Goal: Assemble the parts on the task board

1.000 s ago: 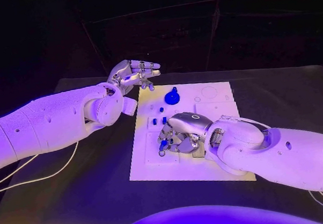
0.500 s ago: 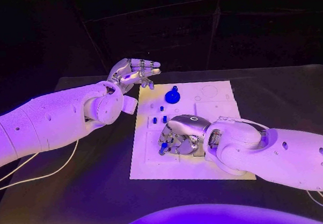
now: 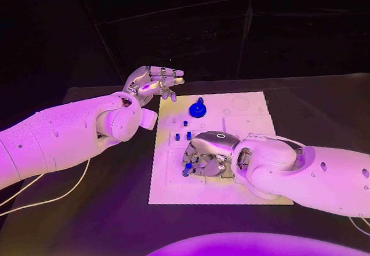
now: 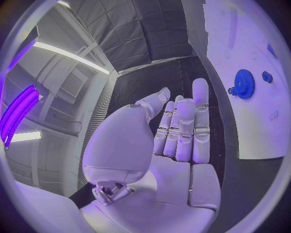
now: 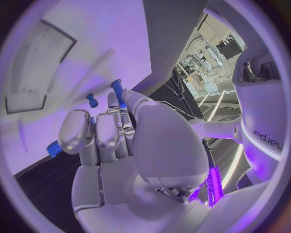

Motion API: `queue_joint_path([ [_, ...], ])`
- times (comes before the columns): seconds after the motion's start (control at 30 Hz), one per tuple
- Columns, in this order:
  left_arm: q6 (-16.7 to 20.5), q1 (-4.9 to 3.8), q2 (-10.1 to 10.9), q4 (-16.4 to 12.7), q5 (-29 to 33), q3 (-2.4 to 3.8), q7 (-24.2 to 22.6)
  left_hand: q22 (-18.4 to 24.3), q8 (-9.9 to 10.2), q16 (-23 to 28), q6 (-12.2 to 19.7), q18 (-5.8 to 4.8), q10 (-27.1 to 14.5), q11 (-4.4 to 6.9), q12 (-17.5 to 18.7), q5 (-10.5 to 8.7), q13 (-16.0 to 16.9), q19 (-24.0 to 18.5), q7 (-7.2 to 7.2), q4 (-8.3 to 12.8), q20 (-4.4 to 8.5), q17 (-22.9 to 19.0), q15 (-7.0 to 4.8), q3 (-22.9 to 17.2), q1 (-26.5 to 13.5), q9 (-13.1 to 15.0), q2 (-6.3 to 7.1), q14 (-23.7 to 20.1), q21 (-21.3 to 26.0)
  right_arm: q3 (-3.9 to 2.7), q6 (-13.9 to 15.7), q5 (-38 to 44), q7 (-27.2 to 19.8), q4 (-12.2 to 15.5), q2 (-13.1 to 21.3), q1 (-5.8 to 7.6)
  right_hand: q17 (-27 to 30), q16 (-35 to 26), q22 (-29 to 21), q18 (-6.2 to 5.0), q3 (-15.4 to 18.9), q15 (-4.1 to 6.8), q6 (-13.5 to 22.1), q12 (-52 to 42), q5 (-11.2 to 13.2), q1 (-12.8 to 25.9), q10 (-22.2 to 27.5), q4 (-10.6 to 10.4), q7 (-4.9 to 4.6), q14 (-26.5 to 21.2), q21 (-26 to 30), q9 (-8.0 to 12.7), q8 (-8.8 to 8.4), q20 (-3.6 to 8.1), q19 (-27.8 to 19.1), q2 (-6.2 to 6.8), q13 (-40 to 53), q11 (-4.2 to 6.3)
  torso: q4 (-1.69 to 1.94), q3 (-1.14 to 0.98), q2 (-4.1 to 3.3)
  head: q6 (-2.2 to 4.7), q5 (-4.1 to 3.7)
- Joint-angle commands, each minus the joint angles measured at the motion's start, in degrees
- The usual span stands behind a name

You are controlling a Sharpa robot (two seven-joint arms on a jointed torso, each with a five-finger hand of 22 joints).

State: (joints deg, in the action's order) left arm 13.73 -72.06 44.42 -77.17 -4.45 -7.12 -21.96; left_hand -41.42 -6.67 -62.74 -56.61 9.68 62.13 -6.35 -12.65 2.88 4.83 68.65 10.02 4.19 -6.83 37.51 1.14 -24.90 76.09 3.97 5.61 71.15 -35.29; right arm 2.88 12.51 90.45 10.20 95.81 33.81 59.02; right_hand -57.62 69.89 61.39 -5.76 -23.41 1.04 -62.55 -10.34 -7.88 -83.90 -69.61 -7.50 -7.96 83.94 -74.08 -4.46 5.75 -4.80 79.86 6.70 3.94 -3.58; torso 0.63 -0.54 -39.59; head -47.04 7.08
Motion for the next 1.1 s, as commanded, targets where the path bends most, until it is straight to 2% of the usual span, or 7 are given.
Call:
queue_joint_path([
  [0.03,-0.73,-0.11,0.03,-0.06,0.19,0.05,-0.03,0.09,-0.14,0.2,0.1,0.77,-0.41,0.06,-0.21,0.14,0.06,-0.52,0.36,-0.12,-0.07,-0.06,0.17,0.36,-0.38,-0.02,-0.26,-0.42,0.22,0.0,-0.84,1.38,1.31,-0.03,-0.18,0.02,0.08,0.15,0.06,0.4,-0.1,0.26,-0.36,0.2,-0.32,0.15,-0.47,0.1,0.03,1.22,-0.18,-0.05,0.14,0.08,0.14,-0.17,0.0,0.02,0.05,0.02,0.01,-0.05,0.04],
  [0.23,-0.79,-0.11,0.06,-0.07,0.19,0.05,0.03,0.12,-0.12,0.2,0.19,0.77,-0.48,0.01,-0.26,0.14,0.07,-0.53,0.42,-0.13,-0.09,-0.11,0.2,0.43,-0.39,-0.03,-0.3,-0.47,0.26,0.1,-1.64,2.38,1.5,-0.17,-0.62,-0.02,0.39,-0.01,-0.05,0.38,0.01,0.19,-0.18,0.55,-0.29,0.34,-0.41,0.25,-0.1,1.12,-0.13,0.03,-0.07,0.04,0.02,0.05,-0.03,-0.09,-0.02,0.01,0.0,-0.06,0.11],
  [0.4,-0.68,-0.11,0.07,-0.06,0.19,0.05,-0.02,0.12,-0.12,0.2,0.19,0.77,-0.48,0.01,-0.26,0.14,0.07,-0.53,0.42,-0.13,-0.09,-0.11,0.2,0.43,-0.39,-0.03,-0.3,-0.47,0.26,1.04,-2.01,3.09,1.49,0.01,-0.69,-0.03,0.36,0.08,-0.03,0.39,0.17,-0.01,0.28,1.25,-0.16,0.75,-0.12,0.4,-0.35,1.06,-0.15,0.21,-0.54,-0.1,-0.11,0.33,-0.07,-0.33,0.02,0.03,0.02,-0.1,0.08],
  [0.57,-0.64,-0.11,0.1,-0.07,0.19,0.05,-0.03,0.12,-0.12,0.2,0.19,0.77,-0.48,0.01,-0.26,0.14,0.07,-0.53,0.42,-0.13,-0.09,-0.11,0.2,0.43,-0.39,-0.03,-0.3,-0.47,0.26,1.4,-2.18,3.47,1.95,-0.05,-0.73,-0.03,0.19,0.29,-0.06,0.39,0.42,-0.3,0.91,2.21,-0.03,1.39,0.66,0.36,-0.7,1.05,-0.15,0.4,-1.13,-0.33,-0.28,0.65,-0.16,-0.71,0.03,0.03,0.0,-0.1,0.06],
  [0.7,-0.62,-0.11,0.14,-0.07,0.19,0.05,0.0,0.12,-0.12,0.2,0.19,0.77,-0.48,0.01,-0.26,0.14,0.07,-0.53,0.42,-0.13,-0.09,-0.11,0.2,0.43,-0.39,-0.03,-0.3,-0.47,0.26,1.5,-1.78,3.58,1.93,-0.08,-0.79,-0.03,-0.22,0.7,-0.33,0.35,0.85,-0.87,2.35,3.6,-0.17,2.19,2.63,0.24,-1.25,1.08,-0.01,0.66,-2.03,-0.78,-0.58,1.34,-0.27,-1.44,0.01,0.01,0.0,-0.12,0.09],
  [0.87,-0.67,-0.11,0.15,-0.07,0.19,0.05,0.03,0.12,-0.12,0.2,0.19,0.77,-0.48,0.01,-0.26,0.14,0.07,-0.53,0.42,-0.13,-0.09,-0.11,0.2,0.43,-0.39,-0.03,-0.3,-0.47,0.26,1.54,-1.26,3.53,1.27,-0.16,-0.87,-0.03,-0.14,0.81,-0.85,0.21,1.53,-1.11,4.09,4.45,-0.35,2.91,4.3,0.11,-1.02,1.0,0.29,0.79,-2.3,-1.1,-0.98,1.95,-0.26,-1.65,0.0,0.01,0.0,-0.1,0.17],
  [1.1,-0.72,-0.11,0.15,-0.06,0.19,0.05,0.07,0.12,-0.12,0.2,0.19,0.77,-0.48,0.01,-0.26,0.14,0.07,-0.53,0.42,-0.13,-0.09,-0.11,0.2,0.43,-0.39,-0.03,-0.3,-0.47,0.26,1.56,1.86,3.43,0.67,-0.09,-0.76,-0.03,0.95,0.35,-2.42,-0.14,3.32,-1.13,10.05,4.97,0.37,3.4,7.0,0.32,-0.58,0.48,1.23,0.84,-2.33,-1.22,-1.96,2.17,-0.13,-1.64,0.02,0.0,0.0,-0.09,0.21],
])
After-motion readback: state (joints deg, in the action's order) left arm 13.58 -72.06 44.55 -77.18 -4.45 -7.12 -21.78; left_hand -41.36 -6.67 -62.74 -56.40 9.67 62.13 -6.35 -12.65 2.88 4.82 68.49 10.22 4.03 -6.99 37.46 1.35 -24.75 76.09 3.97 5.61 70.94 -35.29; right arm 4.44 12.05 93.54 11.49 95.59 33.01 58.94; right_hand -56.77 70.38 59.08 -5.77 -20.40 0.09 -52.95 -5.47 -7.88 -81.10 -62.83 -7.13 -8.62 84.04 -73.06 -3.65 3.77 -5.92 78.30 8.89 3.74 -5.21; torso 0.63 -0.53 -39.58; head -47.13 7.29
